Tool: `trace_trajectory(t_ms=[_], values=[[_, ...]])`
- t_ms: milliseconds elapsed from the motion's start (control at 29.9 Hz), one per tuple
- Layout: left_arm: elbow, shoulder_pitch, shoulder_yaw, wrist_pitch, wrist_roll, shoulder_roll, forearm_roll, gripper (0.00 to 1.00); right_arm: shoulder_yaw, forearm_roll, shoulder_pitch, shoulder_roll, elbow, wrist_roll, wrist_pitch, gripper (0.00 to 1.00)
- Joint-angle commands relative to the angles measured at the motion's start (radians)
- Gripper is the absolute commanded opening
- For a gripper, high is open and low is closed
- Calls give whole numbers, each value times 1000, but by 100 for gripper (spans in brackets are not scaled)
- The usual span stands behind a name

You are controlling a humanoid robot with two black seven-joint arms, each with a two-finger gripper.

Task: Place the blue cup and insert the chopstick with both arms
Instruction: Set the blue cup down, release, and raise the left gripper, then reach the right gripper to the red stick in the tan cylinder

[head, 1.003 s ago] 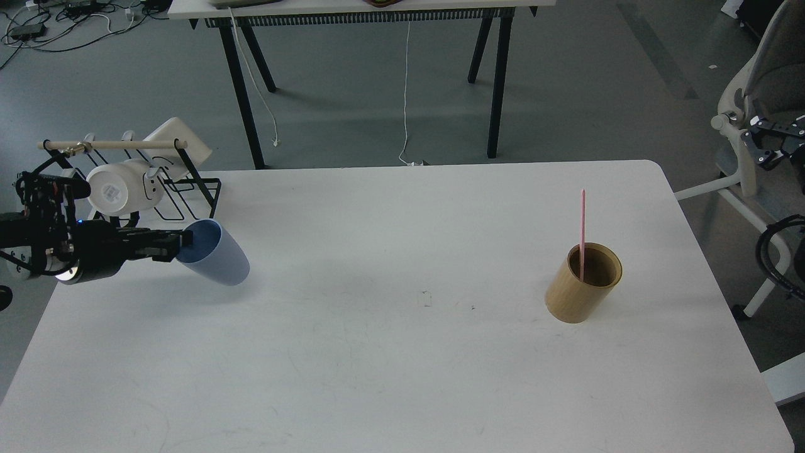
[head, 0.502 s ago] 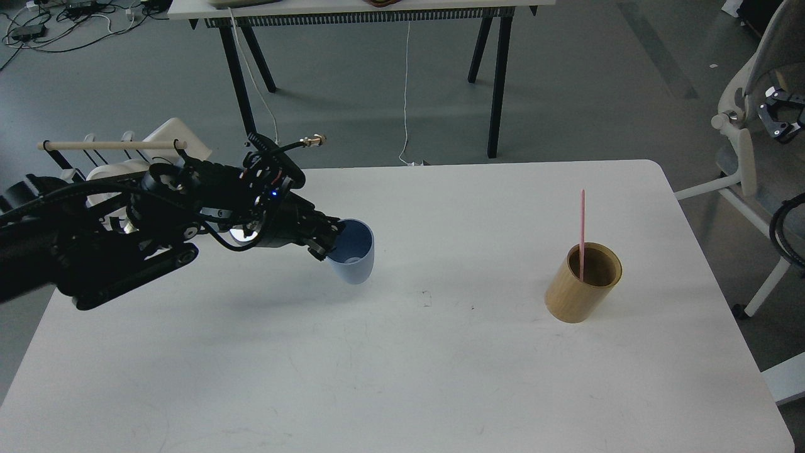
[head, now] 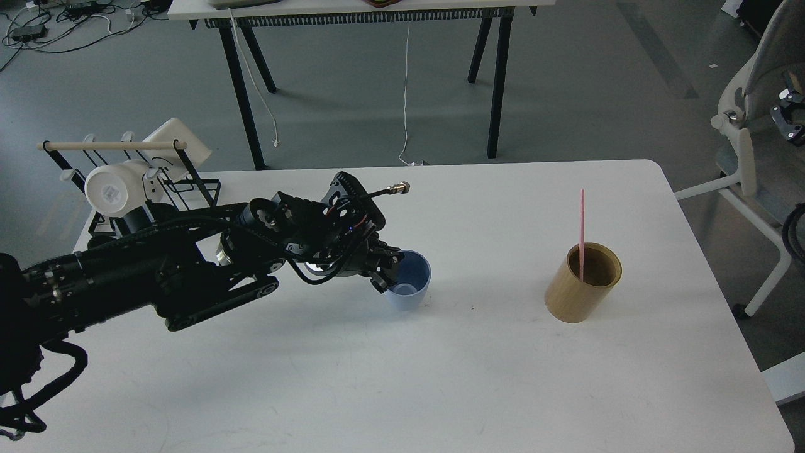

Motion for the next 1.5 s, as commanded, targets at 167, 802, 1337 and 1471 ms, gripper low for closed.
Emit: trace_trajectory(t_ms=[167,802,1337,1471], values=[[-2,4,-12,0,-6,-9,-3,33,0,-1,-4,-4,-1,1,0,99],[72,11,-513,0,-50,82,-490,81,-153,-153,12,-149,61,10,0,98],[251,55,-578,20,-52,77,-1531,100,-215,-671,-5,-321,511,13,-125,98],[314,79,-656,0,-52,80,-1783,100,-262,-863,-5,-340,626,13,-272,98]])
